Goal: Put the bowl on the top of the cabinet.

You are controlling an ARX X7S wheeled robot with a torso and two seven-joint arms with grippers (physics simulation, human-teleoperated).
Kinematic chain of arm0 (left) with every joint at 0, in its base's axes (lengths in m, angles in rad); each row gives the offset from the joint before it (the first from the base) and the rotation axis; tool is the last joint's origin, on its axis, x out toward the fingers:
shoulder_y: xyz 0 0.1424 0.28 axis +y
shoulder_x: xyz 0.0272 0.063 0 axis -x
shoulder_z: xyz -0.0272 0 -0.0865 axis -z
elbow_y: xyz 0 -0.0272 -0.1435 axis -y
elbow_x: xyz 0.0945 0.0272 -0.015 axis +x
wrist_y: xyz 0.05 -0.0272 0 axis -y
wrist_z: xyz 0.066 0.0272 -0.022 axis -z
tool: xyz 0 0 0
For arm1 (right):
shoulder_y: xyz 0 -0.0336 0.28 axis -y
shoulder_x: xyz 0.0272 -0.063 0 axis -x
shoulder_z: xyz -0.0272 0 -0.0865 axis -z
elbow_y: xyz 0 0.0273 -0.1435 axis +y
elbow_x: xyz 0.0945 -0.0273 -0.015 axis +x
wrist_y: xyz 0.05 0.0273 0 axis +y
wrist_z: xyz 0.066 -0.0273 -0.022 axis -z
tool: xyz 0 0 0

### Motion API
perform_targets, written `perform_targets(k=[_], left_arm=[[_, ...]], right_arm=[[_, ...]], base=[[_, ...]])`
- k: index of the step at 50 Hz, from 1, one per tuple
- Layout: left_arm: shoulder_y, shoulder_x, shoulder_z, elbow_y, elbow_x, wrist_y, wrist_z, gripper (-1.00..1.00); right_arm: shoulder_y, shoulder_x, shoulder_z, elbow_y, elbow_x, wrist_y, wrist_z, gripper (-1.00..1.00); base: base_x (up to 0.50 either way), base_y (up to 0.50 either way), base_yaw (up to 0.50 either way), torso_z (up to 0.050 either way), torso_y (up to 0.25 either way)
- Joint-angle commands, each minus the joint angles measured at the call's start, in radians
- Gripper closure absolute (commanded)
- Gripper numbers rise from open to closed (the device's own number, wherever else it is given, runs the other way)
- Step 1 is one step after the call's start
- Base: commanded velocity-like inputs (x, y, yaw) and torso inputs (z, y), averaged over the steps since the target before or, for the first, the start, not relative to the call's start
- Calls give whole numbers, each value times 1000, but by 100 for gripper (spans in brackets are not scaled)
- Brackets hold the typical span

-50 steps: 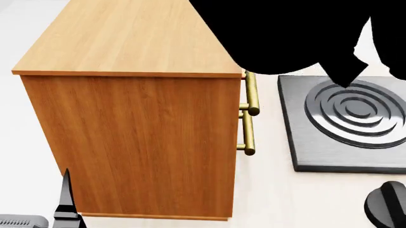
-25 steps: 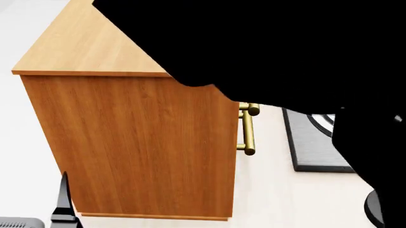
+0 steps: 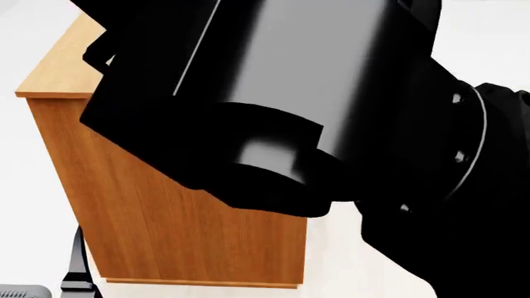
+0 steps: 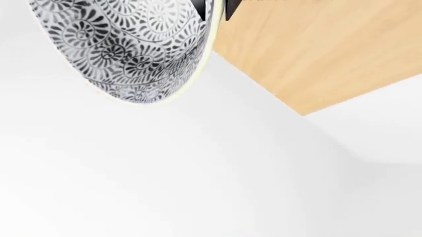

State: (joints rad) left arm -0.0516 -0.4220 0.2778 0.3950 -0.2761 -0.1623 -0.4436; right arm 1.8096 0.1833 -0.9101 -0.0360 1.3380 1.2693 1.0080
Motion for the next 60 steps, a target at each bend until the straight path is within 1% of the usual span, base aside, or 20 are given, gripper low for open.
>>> perform_targets(k=[1, 8, 20, 48, 60], left_arm=[[-1, 0, 1, -7, -1, 5, -1, -100], [2, -1, 1, -10, -2, 11, -1, -100], [-1, 3, 5, -36, -3, 25, 4, -100], [0, 0, 8, -44, -4, 34, 1, -100], [0, -1, 14, -46, -1, 37, 0, -100]], right_arm=[[-26, -12, -16, -17, -21, -11, 12, 100], [-32, -13, -29, -22, -27, -17, 10, 100], [-89, -17, -73, -40, -61, -57, -9, 100], [-109, -37, -93, -80, -34, -60, 23, 100], [-141, -32, -141, -75, -84, -93, -6, 100]], base=[[0, 0, 0, 0, 0], [0, 0, 0, 0, 0], [0, 0, 0, 0, 1], [0, 0, 0, 1, 1], [0, 0, 0, 0, 0]])
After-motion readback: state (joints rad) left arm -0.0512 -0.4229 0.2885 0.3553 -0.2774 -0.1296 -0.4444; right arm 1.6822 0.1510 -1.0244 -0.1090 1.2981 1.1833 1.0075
